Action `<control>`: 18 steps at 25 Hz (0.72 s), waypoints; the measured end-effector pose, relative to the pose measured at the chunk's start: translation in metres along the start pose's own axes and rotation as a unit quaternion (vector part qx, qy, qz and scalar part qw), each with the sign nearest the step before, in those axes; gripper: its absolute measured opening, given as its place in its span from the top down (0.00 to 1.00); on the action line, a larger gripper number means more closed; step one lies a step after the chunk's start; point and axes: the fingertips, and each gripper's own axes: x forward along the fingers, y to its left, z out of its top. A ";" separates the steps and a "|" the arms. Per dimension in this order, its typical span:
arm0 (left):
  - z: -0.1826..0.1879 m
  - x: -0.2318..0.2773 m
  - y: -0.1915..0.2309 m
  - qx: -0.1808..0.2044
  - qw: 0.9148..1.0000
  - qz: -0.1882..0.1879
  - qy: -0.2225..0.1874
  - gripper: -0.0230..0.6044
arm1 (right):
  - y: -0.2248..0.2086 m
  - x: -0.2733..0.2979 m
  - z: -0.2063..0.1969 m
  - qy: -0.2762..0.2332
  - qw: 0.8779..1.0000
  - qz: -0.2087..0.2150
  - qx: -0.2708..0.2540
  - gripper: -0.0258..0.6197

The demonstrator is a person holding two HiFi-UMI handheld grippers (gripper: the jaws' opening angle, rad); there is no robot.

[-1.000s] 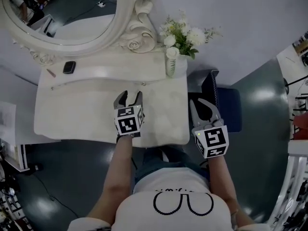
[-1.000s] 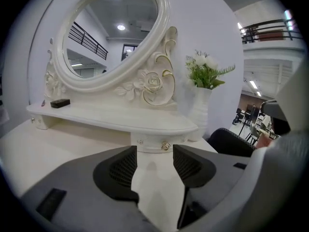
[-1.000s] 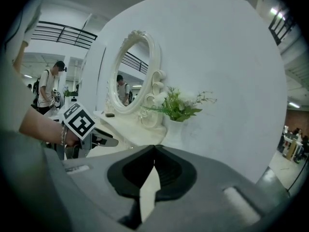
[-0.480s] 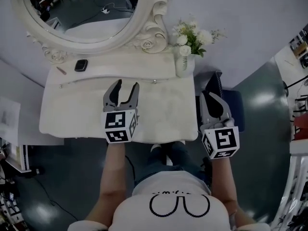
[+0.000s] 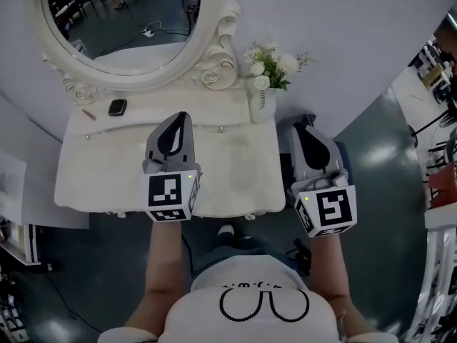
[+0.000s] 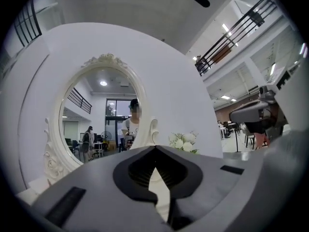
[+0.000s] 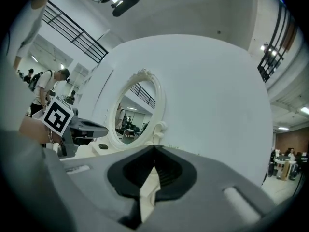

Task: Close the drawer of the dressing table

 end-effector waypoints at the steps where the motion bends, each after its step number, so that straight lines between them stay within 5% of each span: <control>1: 0.006 0.000 -0.002 0.004 1.000 -0.002 -0.005 0.97 | -0.001 0.000 0.006 -0.006 1.000 0.002 -0.004 0.96; 18: 0.077 -0.018 -0.015 0.011 0.998 0.018 -0.064 0.97 | -0.034 -0.011 0.045 -0.059 0.998 -0.008 0.003 0.96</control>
